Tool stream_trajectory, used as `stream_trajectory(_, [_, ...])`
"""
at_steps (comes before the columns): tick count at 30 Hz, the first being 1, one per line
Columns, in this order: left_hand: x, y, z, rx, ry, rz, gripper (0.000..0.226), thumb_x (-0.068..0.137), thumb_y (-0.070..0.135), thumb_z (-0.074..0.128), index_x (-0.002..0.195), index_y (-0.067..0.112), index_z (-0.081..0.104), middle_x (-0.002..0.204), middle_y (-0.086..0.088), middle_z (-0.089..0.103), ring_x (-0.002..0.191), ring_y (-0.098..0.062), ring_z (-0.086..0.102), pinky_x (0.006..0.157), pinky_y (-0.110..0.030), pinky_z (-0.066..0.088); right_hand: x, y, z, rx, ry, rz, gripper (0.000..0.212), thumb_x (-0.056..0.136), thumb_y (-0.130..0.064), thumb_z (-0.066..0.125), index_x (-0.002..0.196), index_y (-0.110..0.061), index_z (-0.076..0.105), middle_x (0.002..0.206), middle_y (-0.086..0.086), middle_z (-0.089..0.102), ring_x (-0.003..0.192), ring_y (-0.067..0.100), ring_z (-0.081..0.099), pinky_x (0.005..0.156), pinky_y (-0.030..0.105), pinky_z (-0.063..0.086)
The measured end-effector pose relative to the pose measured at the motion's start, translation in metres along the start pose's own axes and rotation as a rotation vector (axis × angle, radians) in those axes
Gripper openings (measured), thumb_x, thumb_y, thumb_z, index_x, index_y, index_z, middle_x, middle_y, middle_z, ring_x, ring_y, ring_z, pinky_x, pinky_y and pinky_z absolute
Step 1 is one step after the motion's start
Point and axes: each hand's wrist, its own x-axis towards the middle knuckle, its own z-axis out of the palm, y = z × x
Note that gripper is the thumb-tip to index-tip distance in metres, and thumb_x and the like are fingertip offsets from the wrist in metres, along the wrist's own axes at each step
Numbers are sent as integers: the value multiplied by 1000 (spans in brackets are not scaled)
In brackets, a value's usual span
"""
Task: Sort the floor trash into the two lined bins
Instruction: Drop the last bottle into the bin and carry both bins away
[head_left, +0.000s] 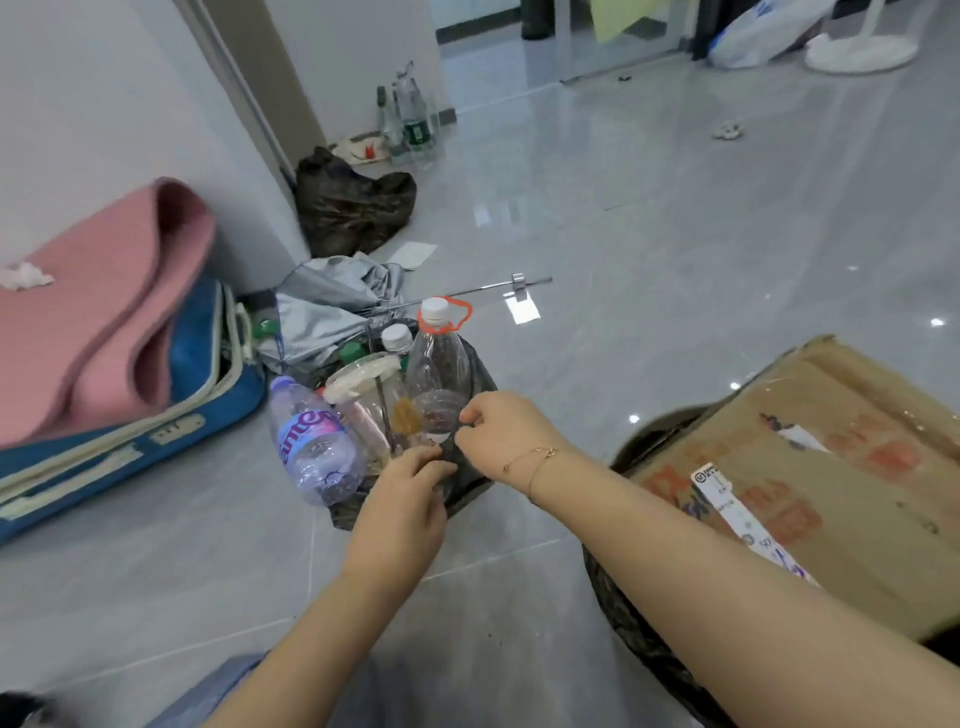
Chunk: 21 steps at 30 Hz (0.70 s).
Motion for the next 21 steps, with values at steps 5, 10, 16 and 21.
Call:
stream_trajectory(5, [18, 6, -67, -40, 9, -143, 26, 81, 2, 61, 96, 21, 71, 88, 12, 63, 83, -8, 59, 74, -13, 42, 13, -11, 8, 270, -57, 45, 26, 89, -10, 51, 108, -2, 67, 112, 12, 65, 108, 27, 58, 98, 36, 45])
stream_trajectory(10, [51, -52, -125, 144, -97, -239, 19, 75, 15, 68, 76, 29, 55, 78, 7, 59, 74, -15, 57, 64, -31, 44, 47, -26, 55, 599, -4, 198, 25, 88, -12, 52, 109, -15, 65, 114, 5, 65, 107, 24, 59, 99, 40, 47])
stream_trajectory(16, [39, -105, -100, -602, -97, -908, 64, 74, 44, 78, 118, 21, 38, 117, -6, 52, 97, -22, 60, 66, -37, 56, 53, -28, 109, 387, 215, -105, 13, 84, -10, 55, 89, -15, 66, 93, 2, 64, 85, 18, 59, 83, 34, 48])
stream_trajectory(21, [46, -135, -64, -1100, 15, -867, 100, 49, 53, 89, 133, 28, 39, 116, -5, 64, 89, -20, 69, 58, -33, 55, 52, 0, 140, 83, 482, -374, 13, 87, -27, 53, 88, -19, 64, 86, -8, 62, 80, 12, 56, 76, 34, 47])
